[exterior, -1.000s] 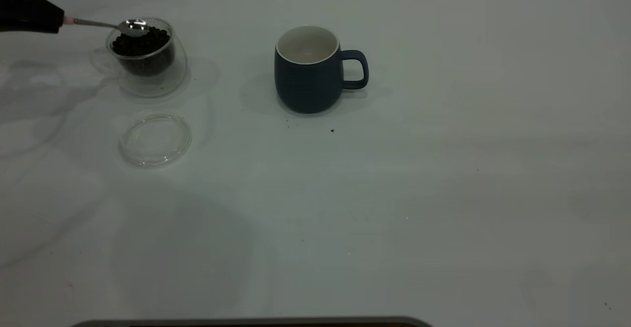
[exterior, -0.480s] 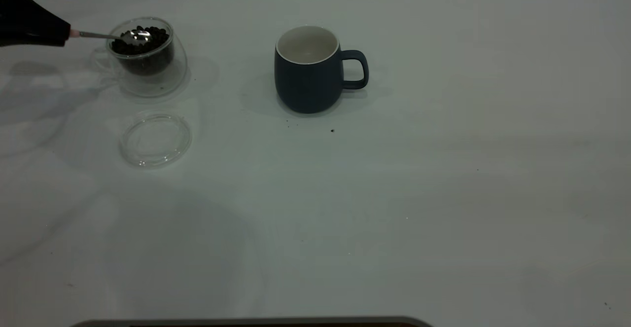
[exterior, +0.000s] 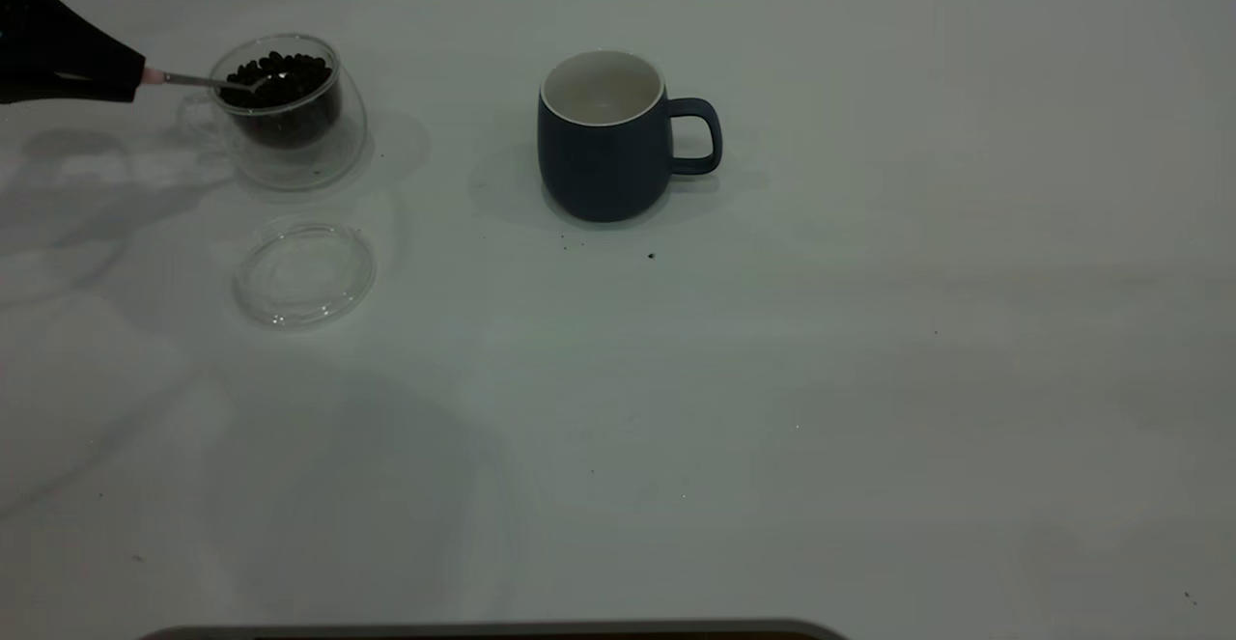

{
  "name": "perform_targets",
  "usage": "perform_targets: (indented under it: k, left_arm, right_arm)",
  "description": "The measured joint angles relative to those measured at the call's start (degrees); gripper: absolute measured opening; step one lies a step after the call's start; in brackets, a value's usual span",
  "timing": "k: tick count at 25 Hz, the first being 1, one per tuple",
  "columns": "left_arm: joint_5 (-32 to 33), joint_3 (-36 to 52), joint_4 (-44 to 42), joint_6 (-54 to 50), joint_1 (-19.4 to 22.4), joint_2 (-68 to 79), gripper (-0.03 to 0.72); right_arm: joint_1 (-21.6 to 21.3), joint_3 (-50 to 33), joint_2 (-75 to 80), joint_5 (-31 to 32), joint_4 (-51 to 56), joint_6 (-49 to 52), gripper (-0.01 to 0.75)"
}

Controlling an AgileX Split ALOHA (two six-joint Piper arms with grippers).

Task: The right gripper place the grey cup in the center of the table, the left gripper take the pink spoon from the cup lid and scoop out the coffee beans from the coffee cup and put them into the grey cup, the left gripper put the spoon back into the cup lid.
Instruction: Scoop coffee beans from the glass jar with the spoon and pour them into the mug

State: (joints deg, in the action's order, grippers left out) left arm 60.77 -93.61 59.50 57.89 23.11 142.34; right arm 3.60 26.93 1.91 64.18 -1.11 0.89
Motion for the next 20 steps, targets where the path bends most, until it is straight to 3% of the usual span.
perform_targets:
  k: [20]
  left_arm:
    - [1.0,0.0,0.0,-7.3,0.4,0.0,0.115]
  right_arm:
    - [0.0,0.0,0.0,0.0,0.0,0.0,0.374]
